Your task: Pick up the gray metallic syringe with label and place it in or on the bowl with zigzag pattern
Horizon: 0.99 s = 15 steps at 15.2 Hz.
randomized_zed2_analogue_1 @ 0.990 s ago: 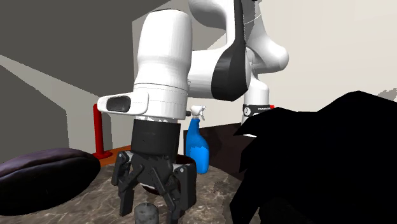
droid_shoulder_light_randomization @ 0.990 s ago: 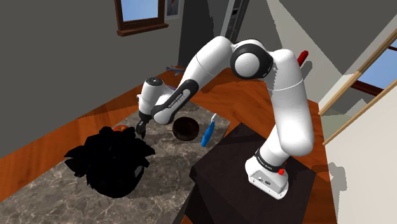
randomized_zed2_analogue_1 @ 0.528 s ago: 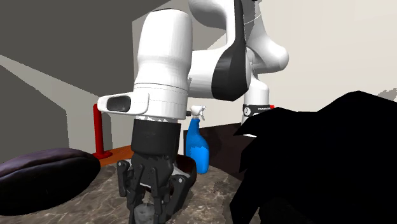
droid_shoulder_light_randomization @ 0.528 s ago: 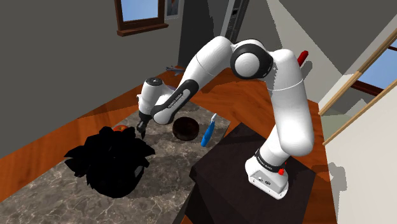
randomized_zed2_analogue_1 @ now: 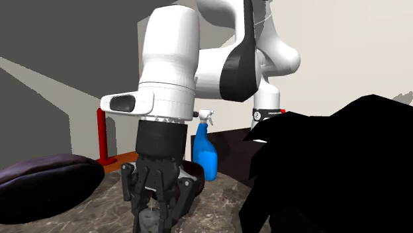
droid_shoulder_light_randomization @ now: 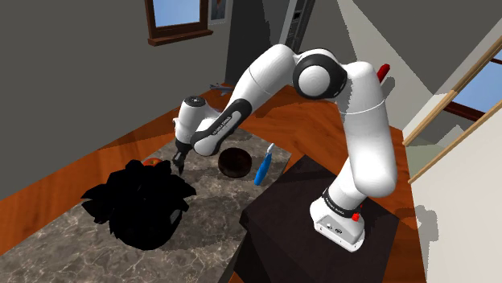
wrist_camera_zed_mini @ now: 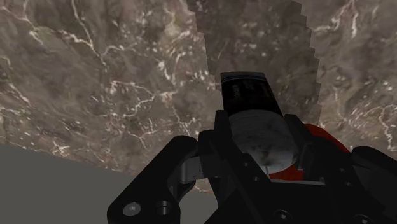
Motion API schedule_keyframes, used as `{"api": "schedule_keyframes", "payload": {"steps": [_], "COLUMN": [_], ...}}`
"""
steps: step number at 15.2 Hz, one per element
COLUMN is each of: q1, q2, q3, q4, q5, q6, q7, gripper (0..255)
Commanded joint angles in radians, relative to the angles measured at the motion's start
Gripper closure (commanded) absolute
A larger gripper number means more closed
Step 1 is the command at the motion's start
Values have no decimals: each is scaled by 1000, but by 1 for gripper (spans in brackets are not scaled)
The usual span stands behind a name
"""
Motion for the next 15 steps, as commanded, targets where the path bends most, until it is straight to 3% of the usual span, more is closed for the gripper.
{"api": "schedule_keyframes", "payload": {"steps": [1,15], "q1": [-4,-39], "q2": [-22,-174], "q3": [5,51], "q4": [-9,-37], "q5": [4,44], "q6": [-13,-138], "q7": [-2,-32], "gripper": [255,255]}}
